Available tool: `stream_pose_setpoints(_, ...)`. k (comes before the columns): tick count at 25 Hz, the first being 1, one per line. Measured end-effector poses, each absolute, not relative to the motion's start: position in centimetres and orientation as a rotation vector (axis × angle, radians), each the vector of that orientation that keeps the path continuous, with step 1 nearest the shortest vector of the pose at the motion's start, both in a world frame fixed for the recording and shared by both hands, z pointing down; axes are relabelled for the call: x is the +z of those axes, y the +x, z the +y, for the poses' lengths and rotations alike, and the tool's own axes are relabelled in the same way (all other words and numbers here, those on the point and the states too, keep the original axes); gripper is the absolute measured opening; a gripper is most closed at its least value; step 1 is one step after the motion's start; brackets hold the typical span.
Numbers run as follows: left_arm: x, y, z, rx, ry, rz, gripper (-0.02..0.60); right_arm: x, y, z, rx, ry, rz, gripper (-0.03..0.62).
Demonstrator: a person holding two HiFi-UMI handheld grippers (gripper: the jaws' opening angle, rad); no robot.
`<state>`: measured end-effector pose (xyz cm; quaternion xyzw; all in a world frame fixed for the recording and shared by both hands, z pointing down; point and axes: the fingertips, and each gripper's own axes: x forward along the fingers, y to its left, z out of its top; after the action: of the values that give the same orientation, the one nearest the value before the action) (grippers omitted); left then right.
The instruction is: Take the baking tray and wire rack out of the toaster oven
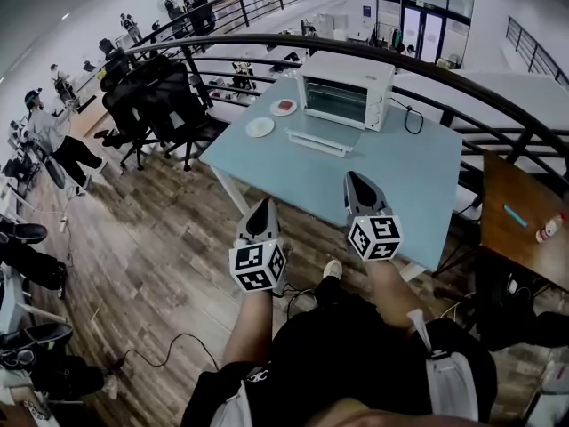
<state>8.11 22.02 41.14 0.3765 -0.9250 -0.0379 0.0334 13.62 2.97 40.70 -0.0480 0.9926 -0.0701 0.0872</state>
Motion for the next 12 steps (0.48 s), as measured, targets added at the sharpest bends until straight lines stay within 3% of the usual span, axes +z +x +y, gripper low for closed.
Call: stream_pose_setpoints(12,42.2,-2.5,14.6,-0.049,1.204,-2.794,0.014,40.9,4.2,-4.8,-0.257,-0.252,2.918,-0.011)
